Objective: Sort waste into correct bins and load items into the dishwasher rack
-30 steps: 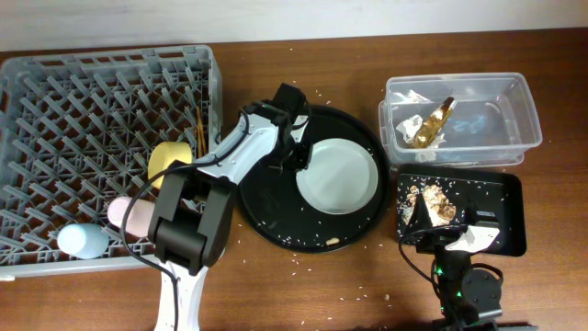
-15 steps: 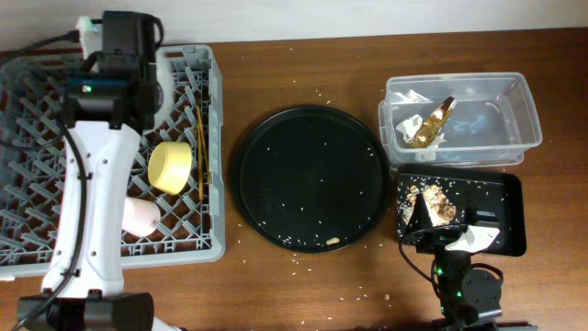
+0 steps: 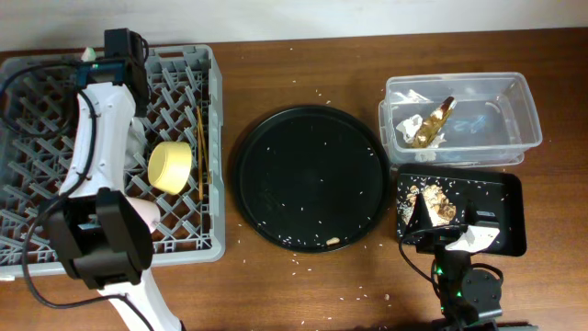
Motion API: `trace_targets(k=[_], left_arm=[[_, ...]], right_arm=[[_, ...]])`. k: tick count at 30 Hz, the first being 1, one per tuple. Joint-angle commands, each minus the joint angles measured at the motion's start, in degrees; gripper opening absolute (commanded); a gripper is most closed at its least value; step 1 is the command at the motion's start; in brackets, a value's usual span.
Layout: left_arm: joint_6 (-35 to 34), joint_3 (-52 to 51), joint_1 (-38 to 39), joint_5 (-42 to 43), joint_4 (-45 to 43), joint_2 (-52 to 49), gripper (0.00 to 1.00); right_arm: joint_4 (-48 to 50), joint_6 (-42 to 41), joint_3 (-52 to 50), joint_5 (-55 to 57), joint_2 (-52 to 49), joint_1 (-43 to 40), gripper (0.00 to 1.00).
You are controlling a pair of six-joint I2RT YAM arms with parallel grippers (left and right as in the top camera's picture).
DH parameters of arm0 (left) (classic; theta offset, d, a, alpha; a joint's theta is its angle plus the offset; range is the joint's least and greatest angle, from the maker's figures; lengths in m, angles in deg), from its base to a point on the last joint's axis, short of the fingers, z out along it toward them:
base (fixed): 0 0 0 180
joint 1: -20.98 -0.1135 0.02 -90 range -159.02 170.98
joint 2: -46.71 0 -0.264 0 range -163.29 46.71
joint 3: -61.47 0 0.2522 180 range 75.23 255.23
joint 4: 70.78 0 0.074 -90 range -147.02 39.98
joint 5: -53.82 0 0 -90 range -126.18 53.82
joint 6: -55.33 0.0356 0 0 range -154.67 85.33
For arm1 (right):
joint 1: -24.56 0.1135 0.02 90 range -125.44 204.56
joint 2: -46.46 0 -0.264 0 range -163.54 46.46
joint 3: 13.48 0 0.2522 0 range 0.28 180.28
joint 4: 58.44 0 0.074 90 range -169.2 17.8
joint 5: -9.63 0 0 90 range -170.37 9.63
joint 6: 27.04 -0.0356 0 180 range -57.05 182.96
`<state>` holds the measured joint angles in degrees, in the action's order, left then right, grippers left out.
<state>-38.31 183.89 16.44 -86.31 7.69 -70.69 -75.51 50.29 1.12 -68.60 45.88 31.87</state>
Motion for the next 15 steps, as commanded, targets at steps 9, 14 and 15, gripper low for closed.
trace_targets(k=[9, 14, 15], left_arm=[[0.04, 2.19, 0.13, 59.56, 19.69, 35.95, 0.99], [0.59, 2.1, 0.15, 53.62, 18.36, 47.36, 1.0], [2.4, 1.77, 0.24, 53.31, 14.99, 48.68, 1.0]], right_arm=[[-0.07, 0.24, -0.52, 0.5, 0.37, -0.22, 0.99], [-0.07, 0.24, -0.52, 0.5, 0.37, -0.22, 0.98], [-0.07, 0.24, -0.52, 0.5, 0.37, -0.22, 0.98]])
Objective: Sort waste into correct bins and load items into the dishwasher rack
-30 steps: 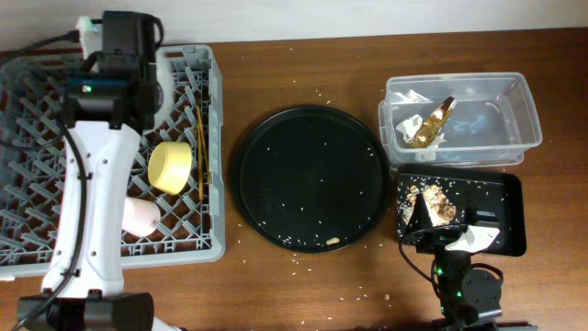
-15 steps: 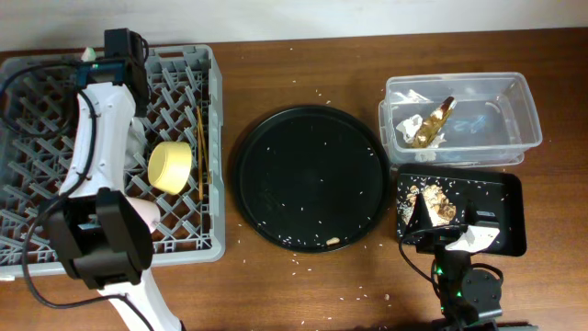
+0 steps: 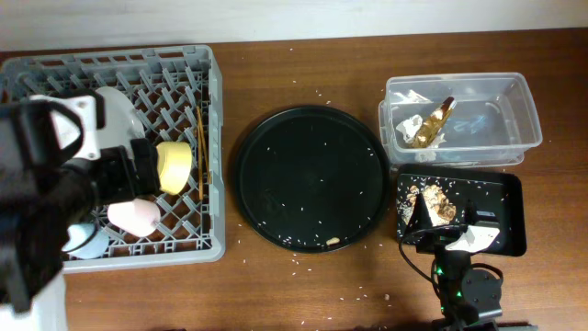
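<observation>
The grey dishwasher rack (image 3: 197, 69) at the left holds a white plate (image 3: 118, 108), a yellow cup (image 3: 175, 165), a pink cup (image 3: 136, 216), a pale blue item (image 3: 87, 241) and a thin wooden stick (image 3: 200, 152). My left arm (image 3: 46, 175) looms large and blurred over the rack's left half. Its dark gripper end (image 3: 129, 173) lies beside the yellow cup, jaws unreadable. My right gripper (image 3: 450, 232) sits at the near edge of the black bin (image 3: 510, 198), by a white crumpled scrap (image 3: 480, 241); its state is unclear.
A round black tray (image 3: 312, 179) dotted with crumbs fills the middle. A clear plastic bin (image 3: 524, 115) at the back right holds wrappers. Food scraps (image 3: 436, 202) lie in the black bin. Crumbs are scattered on the wooden table (image 3: 303, 285).
My left arm, stretched to the rack's far left corner before, is now pulled back and close under the camera. A white plate now shows in the rack. The right arm has not moved.
</observation>
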Motion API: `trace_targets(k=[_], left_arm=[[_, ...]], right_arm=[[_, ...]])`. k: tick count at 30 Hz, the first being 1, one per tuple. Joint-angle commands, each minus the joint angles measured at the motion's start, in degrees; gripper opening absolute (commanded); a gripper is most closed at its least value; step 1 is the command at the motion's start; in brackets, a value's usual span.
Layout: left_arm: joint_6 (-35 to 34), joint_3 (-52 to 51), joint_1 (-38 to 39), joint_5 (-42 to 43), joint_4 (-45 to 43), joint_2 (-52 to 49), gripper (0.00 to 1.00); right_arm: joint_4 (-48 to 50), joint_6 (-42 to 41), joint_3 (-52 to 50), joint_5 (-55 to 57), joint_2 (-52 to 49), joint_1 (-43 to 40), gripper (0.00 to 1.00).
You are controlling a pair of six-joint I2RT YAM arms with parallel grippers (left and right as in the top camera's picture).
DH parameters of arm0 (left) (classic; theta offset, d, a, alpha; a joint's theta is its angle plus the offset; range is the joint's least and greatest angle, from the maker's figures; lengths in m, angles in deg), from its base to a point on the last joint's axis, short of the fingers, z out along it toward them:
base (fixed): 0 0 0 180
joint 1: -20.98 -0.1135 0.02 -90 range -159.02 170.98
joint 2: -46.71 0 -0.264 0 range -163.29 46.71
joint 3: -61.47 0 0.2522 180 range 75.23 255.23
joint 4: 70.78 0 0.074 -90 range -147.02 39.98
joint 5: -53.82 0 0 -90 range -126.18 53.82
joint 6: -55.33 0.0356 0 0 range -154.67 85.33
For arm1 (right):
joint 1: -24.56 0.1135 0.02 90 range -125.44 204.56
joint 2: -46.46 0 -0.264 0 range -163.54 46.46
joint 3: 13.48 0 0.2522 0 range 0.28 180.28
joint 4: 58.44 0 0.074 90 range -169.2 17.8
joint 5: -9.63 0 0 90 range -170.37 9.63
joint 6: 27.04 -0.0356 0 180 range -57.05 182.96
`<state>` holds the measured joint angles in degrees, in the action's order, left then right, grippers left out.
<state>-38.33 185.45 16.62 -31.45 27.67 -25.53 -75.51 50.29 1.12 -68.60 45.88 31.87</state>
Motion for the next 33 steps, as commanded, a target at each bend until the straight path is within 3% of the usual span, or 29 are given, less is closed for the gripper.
trace_targets(k=[1, 4, 8, 14, 19, 22, 27, 33], left_arm=[[5.6, -0.9, 0.22, -1.55, -9.42, 4.9, 1.0], [7.48, -6.45, 1.11, -3.72, -15.87, 7.26, 1.0], [7.41, -37.62, 1.75, -2.6, -46.23, 25.46, 1.0], [7.41, -79.06, 1.75, -2.64, -70.97, 56.81, 1.0], [7.41, -97.37, 1.75, -2.64, -75.17, 68.61, 1.0], [7.39, -108.39, 2.12, -2.56, -87.65, 71.97, 1.0], [7.43, -109.63, 2.97, -2.95, -80.11, 71.54, 1.0], [7.41, -109.63, 2.97, -3.06, -79.93, 71.45, 1.0]], right_arm=[[-0.07, 0.24, -0.52, 0.5, 0.37, -0.22, 0.98], [-0.07, 0.24, -0.52, 0.5, 0.37, -0.22, 0.98], [-0.07, 0.24, -0.52, 0.5, 0.37, -0.22, 0.98], [-0.07, 0.24, -0.52, 0.5, 0.37, -0.22, 0.98], [-0.07, 0.24, -0.52, 0.5, 0.37, -0.22, 0.98], [-0.07, 0.24, -0.52, 0.5, 0.37, -0.22, 0.99], [-0.07, 0.24, -0.52, 0.5, 0.37, -0.22, 0.98], [-0.07, 0.24, -0.52, 0.5, 0.37, -0.22, 0.98]])
